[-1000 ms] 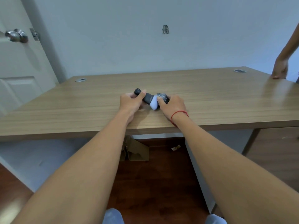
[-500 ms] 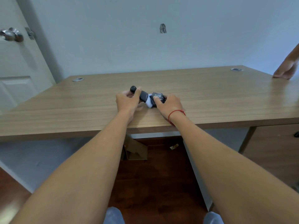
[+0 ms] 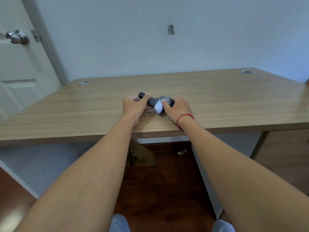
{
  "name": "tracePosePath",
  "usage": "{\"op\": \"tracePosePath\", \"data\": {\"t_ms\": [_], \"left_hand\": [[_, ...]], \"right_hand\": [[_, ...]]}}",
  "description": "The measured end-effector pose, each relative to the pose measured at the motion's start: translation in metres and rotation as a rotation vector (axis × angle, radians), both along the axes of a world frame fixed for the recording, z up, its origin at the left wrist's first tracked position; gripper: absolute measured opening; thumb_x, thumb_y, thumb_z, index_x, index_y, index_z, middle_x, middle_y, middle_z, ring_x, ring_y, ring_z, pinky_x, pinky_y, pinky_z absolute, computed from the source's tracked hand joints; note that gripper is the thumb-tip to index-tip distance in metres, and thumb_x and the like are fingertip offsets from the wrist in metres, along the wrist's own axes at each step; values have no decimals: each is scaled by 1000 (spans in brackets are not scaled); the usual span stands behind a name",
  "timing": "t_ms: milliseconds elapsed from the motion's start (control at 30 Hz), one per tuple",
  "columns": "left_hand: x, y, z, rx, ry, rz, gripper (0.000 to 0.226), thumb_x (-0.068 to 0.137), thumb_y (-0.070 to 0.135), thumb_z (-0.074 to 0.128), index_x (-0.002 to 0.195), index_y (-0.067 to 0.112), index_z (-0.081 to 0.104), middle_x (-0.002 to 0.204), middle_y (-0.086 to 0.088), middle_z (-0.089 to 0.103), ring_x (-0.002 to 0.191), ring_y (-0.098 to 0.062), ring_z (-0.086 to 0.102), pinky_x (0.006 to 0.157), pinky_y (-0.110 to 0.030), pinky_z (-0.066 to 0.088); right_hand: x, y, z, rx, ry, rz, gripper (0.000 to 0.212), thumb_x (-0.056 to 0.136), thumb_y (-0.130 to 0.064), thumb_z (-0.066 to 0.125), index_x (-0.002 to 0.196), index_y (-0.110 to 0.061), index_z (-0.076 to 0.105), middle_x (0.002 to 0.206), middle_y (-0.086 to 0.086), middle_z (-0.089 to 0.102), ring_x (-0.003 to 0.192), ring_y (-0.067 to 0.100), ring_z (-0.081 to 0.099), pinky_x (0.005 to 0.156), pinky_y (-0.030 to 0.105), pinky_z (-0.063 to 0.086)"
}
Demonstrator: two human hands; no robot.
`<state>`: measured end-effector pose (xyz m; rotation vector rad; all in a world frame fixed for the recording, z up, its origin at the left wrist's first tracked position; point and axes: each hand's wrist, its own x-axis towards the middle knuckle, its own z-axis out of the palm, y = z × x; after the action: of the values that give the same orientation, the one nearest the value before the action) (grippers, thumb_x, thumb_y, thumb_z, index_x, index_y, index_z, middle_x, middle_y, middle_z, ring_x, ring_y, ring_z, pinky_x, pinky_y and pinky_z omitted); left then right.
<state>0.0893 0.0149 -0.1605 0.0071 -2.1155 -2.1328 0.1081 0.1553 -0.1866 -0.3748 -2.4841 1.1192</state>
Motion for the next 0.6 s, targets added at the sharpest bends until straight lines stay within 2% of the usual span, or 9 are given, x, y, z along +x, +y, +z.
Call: {"op": "tracePosePath", "data": {"t_ms": [133, 233, 300, 433, 533, 600], "left_hand": [[-2, 4, -2, -6, 14, 110, 20, 83, 22, 73, 69, 9, 66, 81, -17, 74, 60, -20, 72, 54, -26, 59], [0, 1, -1, 50, -9, -8, 21, 83, 19, 74, 68, 6, 65, 74, -17, 72, 54, -16, 71, 56, -24, 60], [0, 0, -1, 36, -11, -11, 22, 83, 18, 74, 67, 7, 64, 71, -15, 71, 52, -15, 70, 56, -24, 60], [-5, 7, -4, 35, 36, 118, 17, 82, 19, 73, 70, 8, 67, 76, -14, 72, 70, -24, 74, 59, -25, 59], [-3, 4, -3, 43, 24, 31, 17, 83, 18, 73, 70, 10, 67, 72, -10, 72, 59, -17, 73, 61, -25, 60], [-3, 3, -4, 16, 24, 36, 18, 83, 19, 72, 69, 10, 67, 71, -10, 72, 56, -16, 72, 56, -24, 59]], "right_hand": [[2, 0, 1, 2, -8, 6, 45, 89, -53, 51, 112, -17, 68, 100, 6, 70, 91, 27, 65, 79, 36, 53], [2, 0, 1, -4, -13, 9, 49, 88, -55, 51, 113, -17, 68, 102, 7, 70, 94, 28, 65, 83, 39, 54], [3, -1, 2, -7, -7, 3, 51, 86, -57, 50, 112, -17, 68, 103, 7, 70, 95, 29, 65, 86, 42, 55], [5, -3, 3, 6, -16, 1, 47, 87, -55, 51, 111, -17, 68, 103, 7, 70, 94, 29, 66, 86, 43, 55], [5, -2, 4, 3, -24, -3, 47, 87, -54, 51, 108, -15, 68, 101, 8, 70, 93, 29, 66, 84, 42, 55], [7, -3, 5, 10, -26, -6, 47, 87, -54, 51, 107, -15, 68, 100, 7, 70, 93, 29, 65, 84, 42, 55]]}}
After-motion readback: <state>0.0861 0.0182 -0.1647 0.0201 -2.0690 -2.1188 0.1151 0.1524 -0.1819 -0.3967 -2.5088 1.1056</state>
